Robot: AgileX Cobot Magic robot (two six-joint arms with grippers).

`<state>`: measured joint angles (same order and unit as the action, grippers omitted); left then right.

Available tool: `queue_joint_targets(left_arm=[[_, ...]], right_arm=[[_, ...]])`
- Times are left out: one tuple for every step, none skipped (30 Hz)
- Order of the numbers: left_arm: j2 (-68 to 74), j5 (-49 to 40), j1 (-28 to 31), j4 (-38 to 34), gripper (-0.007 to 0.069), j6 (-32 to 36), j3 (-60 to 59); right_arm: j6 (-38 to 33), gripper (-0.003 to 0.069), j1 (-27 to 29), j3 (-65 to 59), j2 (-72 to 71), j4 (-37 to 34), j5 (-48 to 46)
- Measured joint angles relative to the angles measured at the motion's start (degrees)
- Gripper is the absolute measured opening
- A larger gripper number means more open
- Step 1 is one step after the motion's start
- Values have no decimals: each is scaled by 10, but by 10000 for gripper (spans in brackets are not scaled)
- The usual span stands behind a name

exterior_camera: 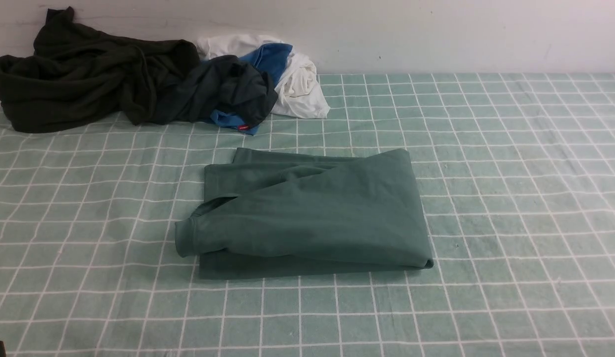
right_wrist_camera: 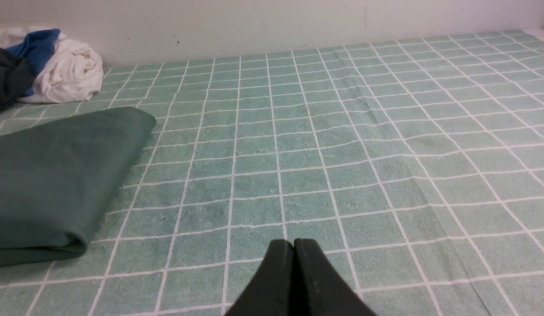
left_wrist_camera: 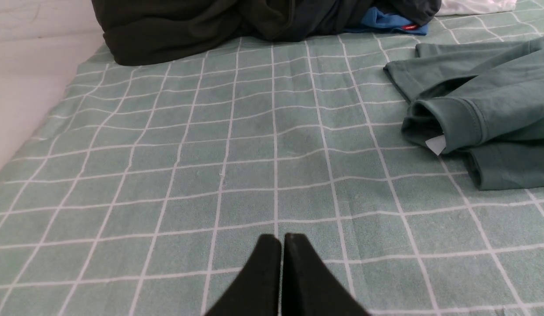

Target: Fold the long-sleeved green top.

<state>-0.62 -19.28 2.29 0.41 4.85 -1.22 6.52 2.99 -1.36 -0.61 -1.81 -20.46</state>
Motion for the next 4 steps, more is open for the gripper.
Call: queue_joint_targets(left_arm=[[0,0,0,0,-4,0,0],[0,0,0,0,-4,0,0],[0,0,0,0,-4,0,0],[0,0,0,0,-4,0,0]], right_arm=[[0,-14,0,0,0,0,0],[0,-14,0,0,0,0,0],[0,-14,0,0,0,0,0],[0,-14,0,0,0,0,0]])
